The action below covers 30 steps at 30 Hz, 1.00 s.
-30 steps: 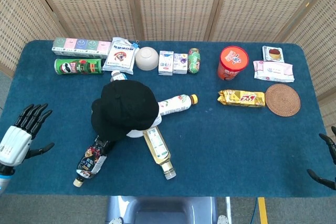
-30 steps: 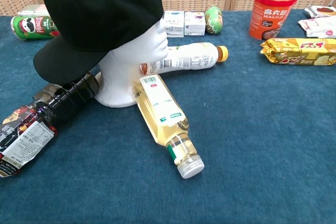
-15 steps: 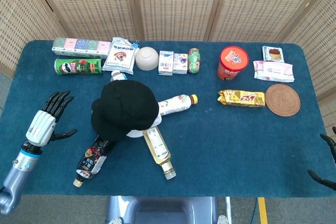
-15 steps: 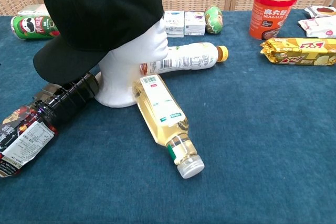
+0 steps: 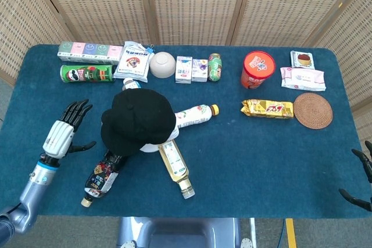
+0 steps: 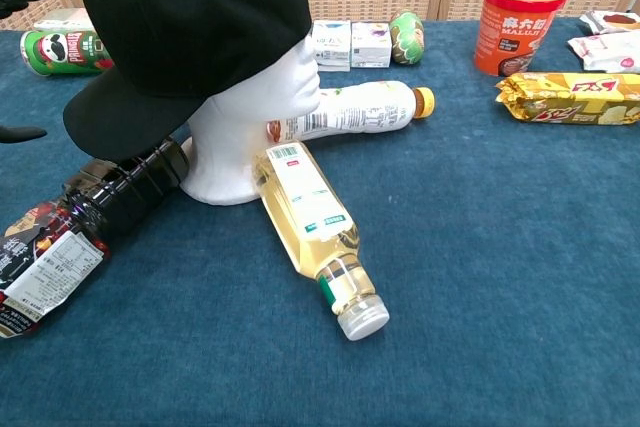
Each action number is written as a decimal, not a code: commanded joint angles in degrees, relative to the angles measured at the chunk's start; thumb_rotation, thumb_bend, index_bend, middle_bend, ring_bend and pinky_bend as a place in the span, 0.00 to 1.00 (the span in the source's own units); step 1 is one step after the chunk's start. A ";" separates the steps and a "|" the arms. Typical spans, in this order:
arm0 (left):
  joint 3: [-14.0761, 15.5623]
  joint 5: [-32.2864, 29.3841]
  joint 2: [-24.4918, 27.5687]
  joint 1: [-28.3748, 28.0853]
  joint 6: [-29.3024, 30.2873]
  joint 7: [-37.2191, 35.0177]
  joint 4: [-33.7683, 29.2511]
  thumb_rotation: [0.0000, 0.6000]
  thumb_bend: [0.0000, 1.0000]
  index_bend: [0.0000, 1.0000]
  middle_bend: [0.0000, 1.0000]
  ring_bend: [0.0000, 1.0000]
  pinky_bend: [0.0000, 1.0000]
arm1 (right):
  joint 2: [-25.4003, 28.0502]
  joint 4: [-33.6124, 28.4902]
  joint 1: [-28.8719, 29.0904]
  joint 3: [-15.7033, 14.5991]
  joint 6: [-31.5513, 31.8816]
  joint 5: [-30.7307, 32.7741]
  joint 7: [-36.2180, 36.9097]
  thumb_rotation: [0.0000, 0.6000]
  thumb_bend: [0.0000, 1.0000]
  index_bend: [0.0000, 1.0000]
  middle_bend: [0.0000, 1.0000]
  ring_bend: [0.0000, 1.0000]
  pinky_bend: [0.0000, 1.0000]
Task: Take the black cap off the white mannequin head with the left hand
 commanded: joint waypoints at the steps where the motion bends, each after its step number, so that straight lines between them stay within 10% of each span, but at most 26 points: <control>1: -0.24 -0.28 -0.68 -0.55 -0.16 0.55 -0.08 1.00 0.01 0.00 0.00 0.00 0.00 | 0.00 -0.03 -0.01 0.04 0.03 0.07 -0.01 1.00 0.00 0.15 0.00 0.00 0.00; 30: -1.38 -2.83 -7.38 -5.16 -2.89 0.91 3.51 1.00 0.09 0.00 0.00 0.00 0.00 | 0.09 -0.14 0.45 -0.50 -0.88 -0.52 0.43 1.00 0.00 0.15 0.00 0.00 0.00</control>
